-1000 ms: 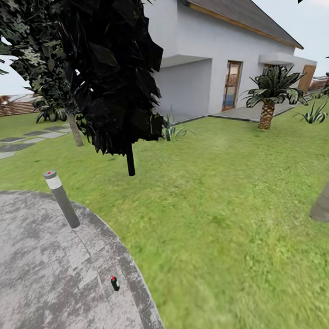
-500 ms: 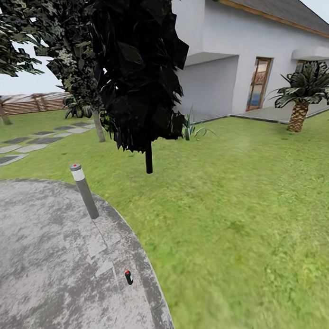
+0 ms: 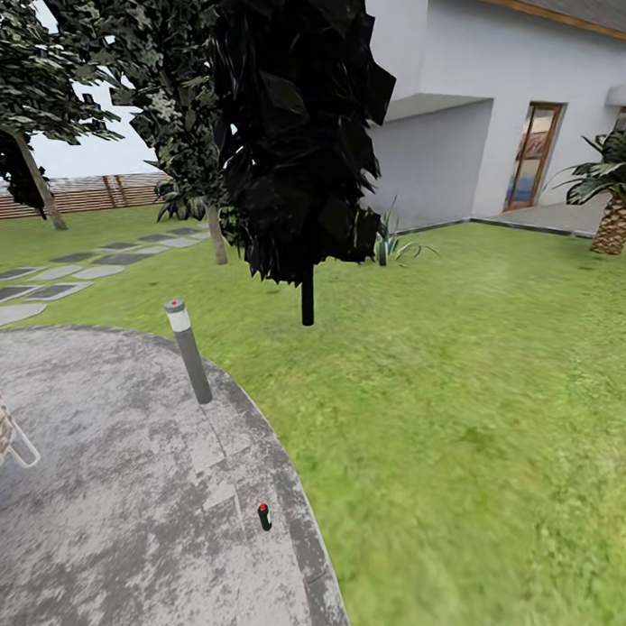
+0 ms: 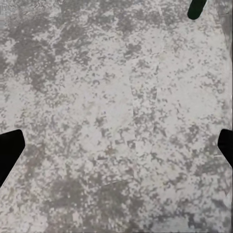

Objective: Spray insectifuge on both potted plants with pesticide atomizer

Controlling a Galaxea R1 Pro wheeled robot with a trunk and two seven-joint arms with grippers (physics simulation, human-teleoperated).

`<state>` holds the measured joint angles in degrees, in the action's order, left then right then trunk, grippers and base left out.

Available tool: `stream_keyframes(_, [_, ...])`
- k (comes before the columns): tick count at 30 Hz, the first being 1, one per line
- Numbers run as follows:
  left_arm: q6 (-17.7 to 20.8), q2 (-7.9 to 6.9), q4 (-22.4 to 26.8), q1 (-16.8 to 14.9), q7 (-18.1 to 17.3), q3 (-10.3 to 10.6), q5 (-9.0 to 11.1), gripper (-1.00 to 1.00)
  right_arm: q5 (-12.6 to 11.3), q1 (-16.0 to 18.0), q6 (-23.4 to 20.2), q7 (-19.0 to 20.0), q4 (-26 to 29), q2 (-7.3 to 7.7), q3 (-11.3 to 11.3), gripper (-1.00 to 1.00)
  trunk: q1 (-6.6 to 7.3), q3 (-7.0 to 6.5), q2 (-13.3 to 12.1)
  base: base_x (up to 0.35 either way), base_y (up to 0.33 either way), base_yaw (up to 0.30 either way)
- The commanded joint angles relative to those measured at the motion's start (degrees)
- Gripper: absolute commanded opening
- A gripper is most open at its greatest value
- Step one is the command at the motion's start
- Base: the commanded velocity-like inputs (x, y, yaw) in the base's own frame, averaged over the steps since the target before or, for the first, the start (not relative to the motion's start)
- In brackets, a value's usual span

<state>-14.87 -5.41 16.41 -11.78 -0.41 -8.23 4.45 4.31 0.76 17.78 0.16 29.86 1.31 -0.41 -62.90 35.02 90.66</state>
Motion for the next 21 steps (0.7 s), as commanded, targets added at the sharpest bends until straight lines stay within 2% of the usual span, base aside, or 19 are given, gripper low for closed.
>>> stream_keyframes(1, [0.79, -0.02, 0.10, -1.19, -0.04, 0.11, 0.13, 1.00, 0.44, 0.03, 0.15, 0.02, 0.58, 0.01, -0.08, 1.00, -0.22, 0.24, 0.44, 0.000, 0.000, 0.012])
stream_keyframes(4, [4.54, -0.14, 0.33, -4.31, -0.08, 0.13, -0.55, 1.00, 0.44, 0.05, 0.09, -0.41, 4.26, 0.04, -0.18, 1.00, -0.88, 0.78, 1.64, 0.000, 0.000, 0.007])
stream_keyframes(6, [6.72, -0.15, 0.42, -6.43, -0.11, 0.14, -0.84, 1.00, 0.44, 0.50, -0.07, -2.47, 9.15, 0.08, -0.65, 1.00, -1.32, 1.14, 2.45, 0.000, 0.000, 0.002])
stream_keyframes(11, [7.48, -0.07, 0.42, -7.56, -0.20, 0.27, -1.02, 1.00, 0.44, 3.67, -0.35, -5.10, 15.01, 0.09, -1.03, 1.00, -2.42, 2.04, 4.45, 0.000, 0.000, 0.000])
stream_keyframes(15, [7.13, -0.12, 0.17, -7.27, -0.21, 0.50, -1.10, 1.00, 0.51, 6.64, -0.44, -5.38, 14.14, 0.05, -1.11, 1.00, -3.30, 2.76, 6.06, 0.000, 0.000, 0.000])
stream_keyframes(21, [5.86, -0.43, -0.07, -6.73, -0.21, 0.50, -1.14, 1.00, 0.66, 7.36, -0.23, -5.02, 9.69, 0.07, -0.87, 1.00, -4.61, 3.84, 8.46, 0.000, 0.000, 0.000])
